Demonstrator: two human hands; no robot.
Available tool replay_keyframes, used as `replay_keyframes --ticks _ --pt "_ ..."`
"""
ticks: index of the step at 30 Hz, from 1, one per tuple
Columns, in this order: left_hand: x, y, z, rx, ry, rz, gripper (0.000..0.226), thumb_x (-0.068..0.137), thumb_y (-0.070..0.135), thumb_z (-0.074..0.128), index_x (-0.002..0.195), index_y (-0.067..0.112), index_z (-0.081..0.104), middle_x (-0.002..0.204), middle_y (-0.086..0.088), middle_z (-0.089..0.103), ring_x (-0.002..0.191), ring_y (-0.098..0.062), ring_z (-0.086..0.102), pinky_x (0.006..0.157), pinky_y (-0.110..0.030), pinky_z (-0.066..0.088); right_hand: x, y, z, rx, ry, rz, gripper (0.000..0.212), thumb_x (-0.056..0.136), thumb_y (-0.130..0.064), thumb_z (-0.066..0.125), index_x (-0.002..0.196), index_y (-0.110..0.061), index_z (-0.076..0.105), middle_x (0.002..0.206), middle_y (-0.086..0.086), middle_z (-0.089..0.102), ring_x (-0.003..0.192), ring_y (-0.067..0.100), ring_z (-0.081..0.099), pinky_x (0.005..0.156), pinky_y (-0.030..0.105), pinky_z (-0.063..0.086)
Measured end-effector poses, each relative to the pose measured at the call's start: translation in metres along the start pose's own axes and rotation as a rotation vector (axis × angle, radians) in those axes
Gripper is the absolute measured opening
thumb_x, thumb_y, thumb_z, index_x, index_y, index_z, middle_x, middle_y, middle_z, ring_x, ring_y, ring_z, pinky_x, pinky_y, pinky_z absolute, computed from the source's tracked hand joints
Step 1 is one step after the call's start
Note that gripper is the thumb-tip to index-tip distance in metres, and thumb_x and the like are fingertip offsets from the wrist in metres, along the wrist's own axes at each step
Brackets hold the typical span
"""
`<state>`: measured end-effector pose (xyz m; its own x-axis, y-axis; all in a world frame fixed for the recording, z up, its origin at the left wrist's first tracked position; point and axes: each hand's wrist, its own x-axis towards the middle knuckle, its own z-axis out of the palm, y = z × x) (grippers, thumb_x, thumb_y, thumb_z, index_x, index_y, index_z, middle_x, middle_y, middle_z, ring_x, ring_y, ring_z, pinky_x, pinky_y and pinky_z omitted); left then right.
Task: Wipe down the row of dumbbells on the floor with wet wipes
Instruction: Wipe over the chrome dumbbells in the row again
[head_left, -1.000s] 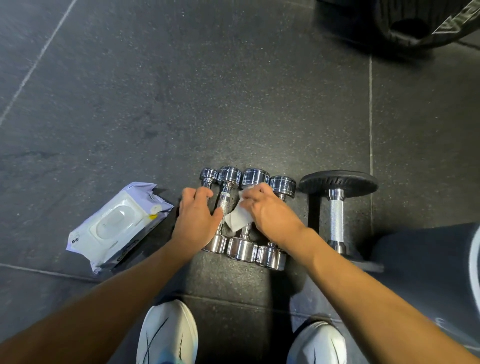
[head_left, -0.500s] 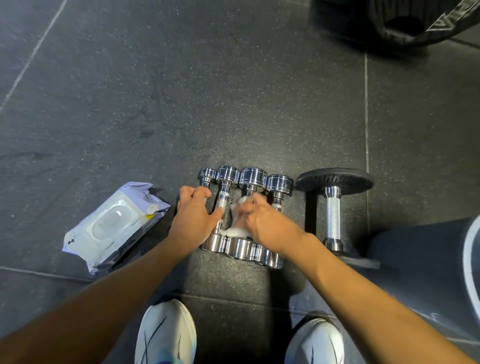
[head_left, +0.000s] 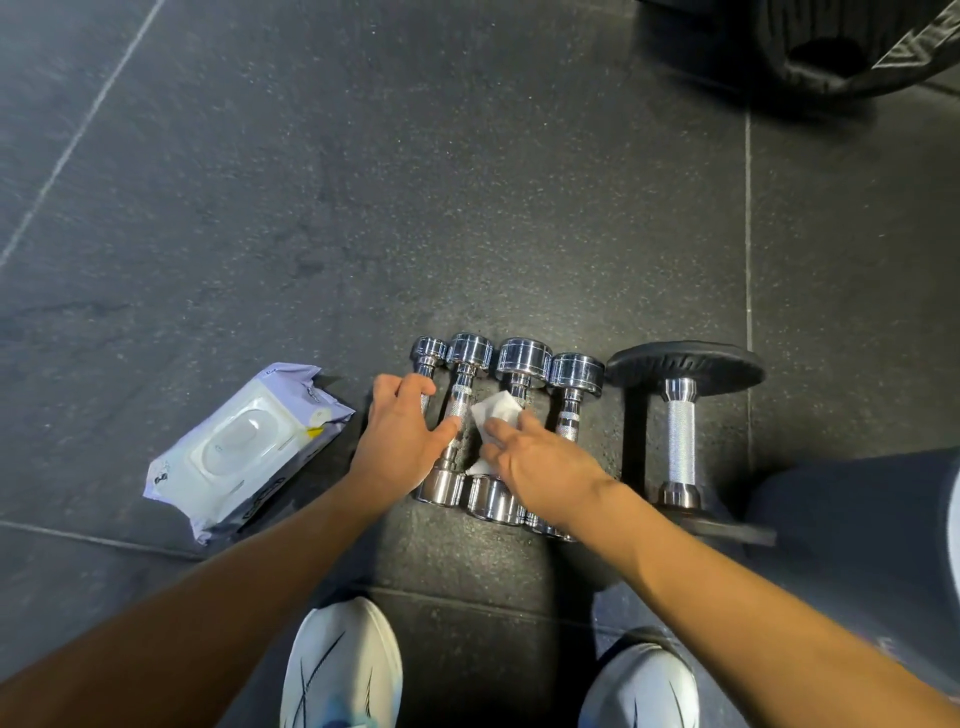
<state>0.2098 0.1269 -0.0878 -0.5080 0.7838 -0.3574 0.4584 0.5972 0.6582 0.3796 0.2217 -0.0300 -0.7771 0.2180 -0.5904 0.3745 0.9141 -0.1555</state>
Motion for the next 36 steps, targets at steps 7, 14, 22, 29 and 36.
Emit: replay_keyframes --ticks 7,14,22,29,36 --pt "-0.001 0.001 0.000 -0.003 0.003 0.001 0.045 0.086 0.037 0.076 0.123 0.022 0.054 0.123 0.001 0.037 0.117 -0.024 0.054 0.103 -0.038 0.045 -0.001 0.024 0.003 0.131 0.107 0.044 0.062 0.094 0.004 0.052 0.152 -0.017 0.039 0.166 0.005 0.022 0.127 0.026 0.057 0.107 0.033 0.045" --pt "-0.002 0.003 0.000 -0.013 0.005 -0.007 0.043 0.087 0.036 0.076 0.121 0.023 0.055 0.122 0.001 0.036 0.118 -0.023 0.054 0.104 -0.037 0.043 0.006 0.027 0.011 0.371 0.092 -0.012 0.063 0.086 0.012 0.060 0.142 -0.017 0.057 0.158 -0.003 0.039 0.120 0.020 0.064 0.109 0.027 0.045" --pt "-0.002 0.002 0.003 -0.013 0.011 -0.004 0.044 0.085 0.036 0.077 0.121 0.022 0.056 0.122 0.001 0.038 0.117 -0.023 0.054 0.104 -0.038 0.045 -0.008 0.025 0.010 0.489 0.120 -0.051 0.037 0.095 -0.002 0.063 0.128 -0.016 0.069 0.137 0.000 0.064 0.126 0.013 0.060 0.115 0.022 0.037" --pt "-0.002 0.003 -0.001 -0.040 -0.016 0.006 0.043 0.087 0.030 0.077 0.123 0.022 0.056 0.121 0.002 0.038 0.104 -0.017 0.054 0.100 -0.034 0.045 -0.016 0.016 -0.007 0.455 0.093 -0.026 0.028 0.101 -0.018 0.054 0.122 -0.025 0.071 0.121 0.004 0.071 0.096 0.018 0.070 0.088 0.035 0.057" --pt "-0.002 0.000 -0.006 -0.133 0.094 -0.046 0.028 0.097 0.003 0.055 0.122 0.015 0.061 0.101 0.004 0.041 0.085 -0.010 0.048 0.096 -0.032 0.045 0.035 0.005 -0.015 0.170 0.664 0.089 0.019 0.099 -0.035 0.055 0.102 -0.030 0.073 0.093 -0.012 0.072 0.099 0.019 0.047 0.081 0.034 0.036"
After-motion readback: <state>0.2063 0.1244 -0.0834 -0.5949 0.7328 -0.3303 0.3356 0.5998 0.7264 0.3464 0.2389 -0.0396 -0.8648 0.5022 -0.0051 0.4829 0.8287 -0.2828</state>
